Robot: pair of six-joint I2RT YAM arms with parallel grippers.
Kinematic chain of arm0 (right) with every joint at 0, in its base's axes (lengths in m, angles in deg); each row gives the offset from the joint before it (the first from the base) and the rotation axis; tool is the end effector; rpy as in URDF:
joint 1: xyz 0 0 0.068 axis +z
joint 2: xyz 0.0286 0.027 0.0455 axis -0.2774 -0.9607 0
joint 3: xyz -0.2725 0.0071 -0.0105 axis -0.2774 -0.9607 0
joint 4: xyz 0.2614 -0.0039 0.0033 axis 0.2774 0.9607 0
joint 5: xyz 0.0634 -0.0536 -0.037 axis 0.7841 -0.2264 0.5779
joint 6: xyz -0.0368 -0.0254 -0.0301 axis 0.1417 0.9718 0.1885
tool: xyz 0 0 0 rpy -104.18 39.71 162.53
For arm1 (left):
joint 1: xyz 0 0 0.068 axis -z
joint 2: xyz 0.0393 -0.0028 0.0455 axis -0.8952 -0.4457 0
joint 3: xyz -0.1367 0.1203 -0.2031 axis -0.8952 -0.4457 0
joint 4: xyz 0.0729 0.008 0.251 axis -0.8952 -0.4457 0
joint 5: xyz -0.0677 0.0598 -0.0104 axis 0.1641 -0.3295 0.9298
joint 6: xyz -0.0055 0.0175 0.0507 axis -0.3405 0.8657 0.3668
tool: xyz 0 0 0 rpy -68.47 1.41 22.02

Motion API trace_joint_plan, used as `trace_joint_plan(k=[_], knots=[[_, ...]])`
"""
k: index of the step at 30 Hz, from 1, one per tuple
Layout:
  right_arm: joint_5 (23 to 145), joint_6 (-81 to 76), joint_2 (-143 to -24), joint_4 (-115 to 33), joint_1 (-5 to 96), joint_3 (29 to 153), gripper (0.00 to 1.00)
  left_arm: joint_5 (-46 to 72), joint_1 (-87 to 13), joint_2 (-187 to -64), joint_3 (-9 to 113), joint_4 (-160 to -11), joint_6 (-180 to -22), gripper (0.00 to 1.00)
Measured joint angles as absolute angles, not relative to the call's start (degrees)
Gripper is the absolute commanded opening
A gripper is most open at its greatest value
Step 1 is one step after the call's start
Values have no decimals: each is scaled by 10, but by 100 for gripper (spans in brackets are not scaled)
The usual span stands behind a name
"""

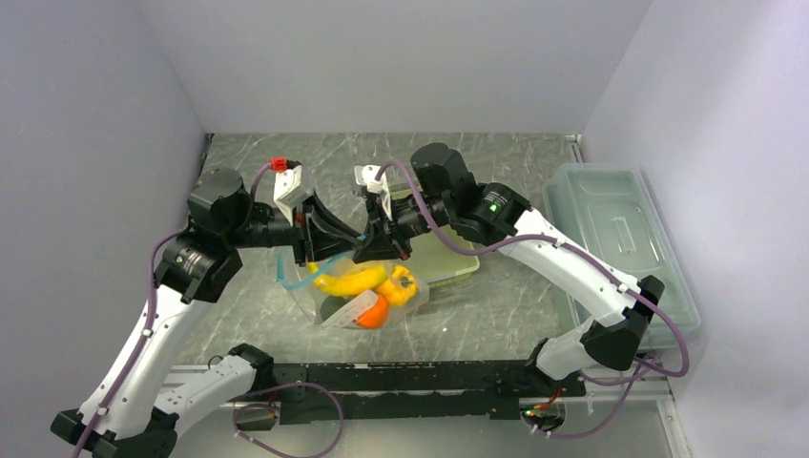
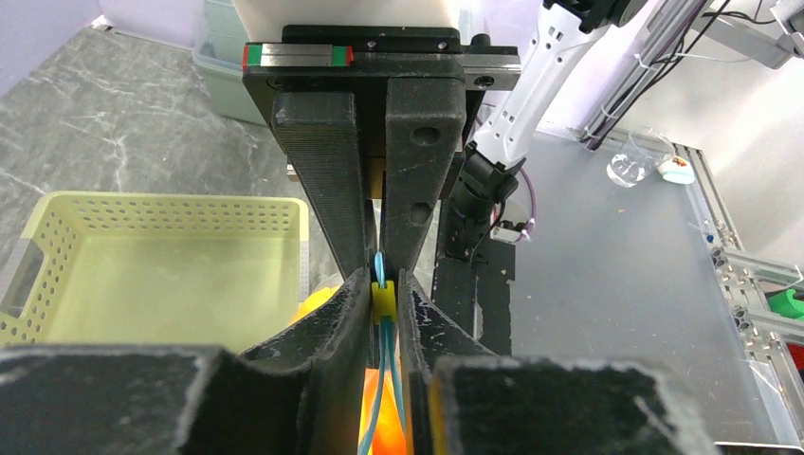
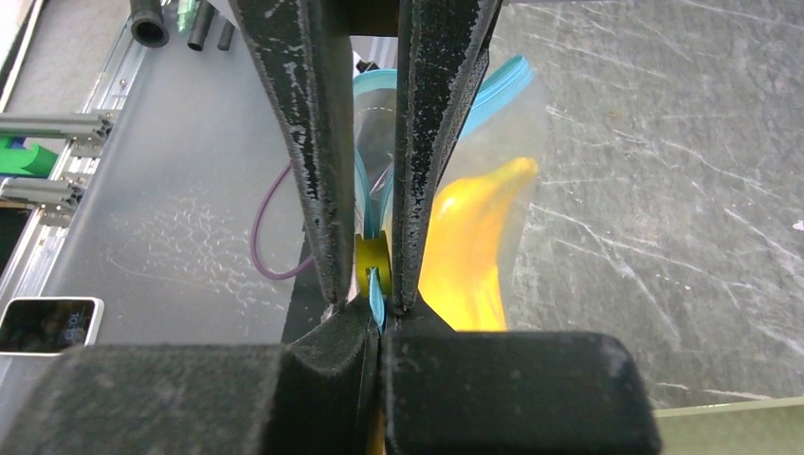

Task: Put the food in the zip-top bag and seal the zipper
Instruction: Zip the zipper food storage bag.

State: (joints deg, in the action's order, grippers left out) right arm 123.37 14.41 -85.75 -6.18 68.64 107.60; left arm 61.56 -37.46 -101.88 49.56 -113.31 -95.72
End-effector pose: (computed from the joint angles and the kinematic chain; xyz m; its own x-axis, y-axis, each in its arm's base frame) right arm 0.1685 0.2624 0.4285 -0.1078 -0.3340 -0.9364 -0.9728 -0.1589 0.1687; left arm 0.1331 -0.0983 0.4419 -0.2163 0.0419 -0.9754 0.9692 0.1301 -0.2093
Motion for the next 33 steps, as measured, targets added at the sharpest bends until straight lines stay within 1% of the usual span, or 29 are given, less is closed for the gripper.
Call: trace_joint_plan(k=[1,5,33], knots=[[1234,144,-858,-62,686,1076,0,615,-375,-1019,496,-1133,-956,17],[1234,144,-858,-62,686,1076,0,615,-375,-1019,496,-1135,-952,0],[1215,129,-831,-72,676,1073,0,604,-376,-1004,489,-1122,-948,0]])
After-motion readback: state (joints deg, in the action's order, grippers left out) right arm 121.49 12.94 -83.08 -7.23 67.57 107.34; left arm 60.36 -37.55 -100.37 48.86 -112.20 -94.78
